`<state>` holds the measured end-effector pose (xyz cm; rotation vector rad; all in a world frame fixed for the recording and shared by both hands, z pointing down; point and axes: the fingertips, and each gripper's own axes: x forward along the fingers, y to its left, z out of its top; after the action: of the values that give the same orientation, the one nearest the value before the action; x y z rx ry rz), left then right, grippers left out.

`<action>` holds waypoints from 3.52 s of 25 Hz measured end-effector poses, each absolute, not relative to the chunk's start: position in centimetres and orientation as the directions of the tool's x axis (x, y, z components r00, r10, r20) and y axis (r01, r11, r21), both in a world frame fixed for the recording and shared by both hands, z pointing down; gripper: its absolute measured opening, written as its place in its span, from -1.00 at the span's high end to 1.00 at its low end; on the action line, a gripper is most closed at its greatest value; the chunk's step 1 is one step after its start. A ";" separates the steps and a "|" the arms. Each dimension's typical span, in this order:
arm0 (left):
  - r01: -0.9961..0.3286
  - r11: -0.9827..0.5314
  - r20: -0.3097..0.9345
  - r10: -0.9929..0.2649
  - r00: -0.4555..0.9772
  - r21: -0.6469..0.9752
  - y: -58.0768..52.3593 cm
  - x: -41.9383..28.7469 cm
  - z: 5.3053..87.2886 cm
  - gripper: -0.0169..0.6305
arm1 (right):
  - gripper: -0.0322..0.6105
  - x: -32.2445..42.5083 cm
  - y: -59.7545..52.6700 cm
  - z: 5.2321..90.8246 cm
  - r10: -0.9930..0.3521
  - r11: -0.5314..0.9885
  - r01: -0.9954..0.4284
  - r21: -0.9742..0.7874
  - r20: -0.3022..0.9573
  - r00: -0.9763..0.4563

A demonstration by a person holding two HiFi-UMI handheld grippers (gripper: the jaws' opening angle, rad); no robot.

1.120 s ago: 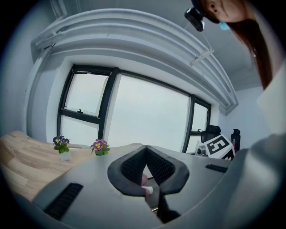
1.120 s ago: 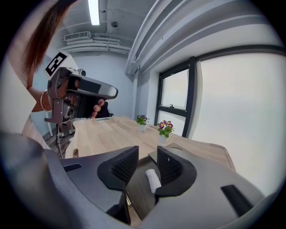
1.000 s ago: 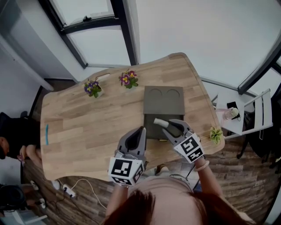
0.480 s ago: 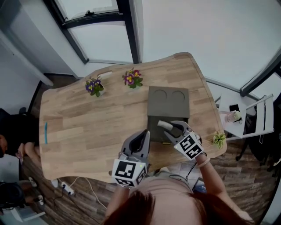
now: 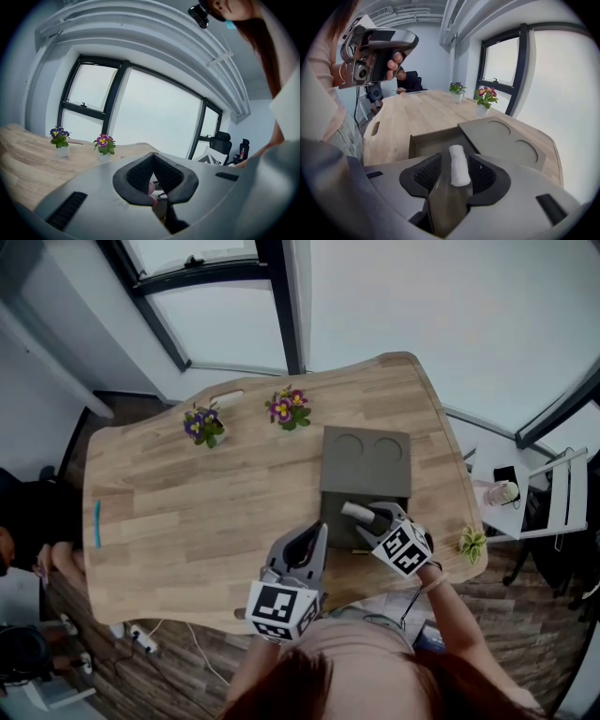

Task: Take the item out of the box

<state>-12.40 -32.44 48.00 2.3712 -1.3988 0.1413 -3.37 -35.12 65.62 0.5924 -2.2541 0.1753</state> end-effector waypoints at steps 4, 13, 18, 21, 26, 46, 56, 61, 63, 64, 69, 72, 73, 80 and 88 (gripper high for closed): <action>-0.860 -0.424 0.286 -0.819 0.498 0.285 -32.7 -12.5 48.5 0.95 | 0.42 -3.3 -35.3 67.2 -0.327 0.890 -0.454 0.047 0.759 -0.563; -0.859 -0.424 0.302 -0.811 0.501 0.289 -33.7 -13.1 49.4 0.94 | 0.35 -3.4 -36.0 69.9 -0.250 0.898 -0.441 0.006 0.831 -0.497; -0.860 -0.419 0.310 -0.809 0.500 0.292 -34.1 -13.4 49.6 0.94 | 0.34 -3.5 -36.1 70.8 -0.217 0.900 -0.435 -0.010 0.856 -0.468; -0.859 -0.421 0.314 -0.806 0.501 0.290 -34.3 -13.6 49.8 0.95 | 0.34 -3.5 -36.2 71.3 -0.203 0.899 -0.437 -0.018 0.868 -0.454; -0.863 -0.413 0.319 -0.809 0.494 0.290 -34.4 -14.1 49.9 0.94 | 0.34 -3.4 -36.1 71.6 -0.180 0.886 -0.460 -0.057 0.872 -0.456; -0.868 -0.423 0.294 -0.821 0.489 0.262 -33.1 -13.7 48.7 0.95 | 0.48 -3.3 -35.7 70.0 -0.284 0.837 -0.545 -0.043 0.817 -0.501; -0.863 -0.442 0.266 -0.825 0.498 0.246 -31.7 -12.3 47.3 0.95 | 0.48 -3.2 -34.9 66.8 -0.357 0.804 -0.592 -0.056 0.750 -0.557; -0.863 -0.446 0.254 -0.829 0.498 0.236 -30.8 -11.8 46.7 0.95 | 0.48 -2.6 -34.8 65.0 -0.410 0.785 -0.618 -0.044 0.712 -0.570; -0.865 -0.445 0.249 -0.832 0.495 0.232 -30.4 -11.6 46.4 0.95 | 0.48 -2.4 -34.8 64.1 -0.434 0.781 -0.624 -0.034 0.689 -0.581; -0.866 -0.444 0.247 -0.834 0.493 0.230 -30.2 -11.6 46.2 0.95 | 0.48 -2.3 -34.7 63.7 -0.444 0.779 -0.627 -0.030 0.679 -0.584; -0.877 -0.429 0.237 -0.848 0.474 0.216 -29.3 -11.6 45.6 0.95 | 0.48 -1.6 -33.5 61.8 -0.470 0.763 -0.645 -0.040 0.652 -0.596; -0.884 -0.421 0.230 -0.857 0.461 0.204 -28.9 -11.5 45.0 0.95 | 0.48 -1.2 -33.0 60.6 -0.489 0.755 -0.655 -0.045 0.627 -0.607; -0.886 -0.418 0.227 -0.860 0.457 0.199 -28.7 -11.5 44.8 0.95 | 0.48 -1.1 -32.8 60.2 -0.494 0.753 -0.656 -0.045 0.619 -0.610; -0.896 -0.408 0.204 -0.876 0.438 0.173 -27.3 -11.0 43.6 0.95 | 0.48 -0.4 -31.3 57.5 -0.534 0.742 -0.668 -0.052 0.556 -0.637; -0.899 -0.414 0.178 -0.883 0.434 0.140 -25.8 -9.7 42.1 0.95 | 0.49 0.7 -29.7 54.2 -0.586 0.729 -0.682 -0.053 0.465 -0.663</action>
<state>-9.70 -25.81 42.13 2.4724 -1.5614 0.1125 0.65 -29.74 54.23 0.9727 -2.5112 0.3113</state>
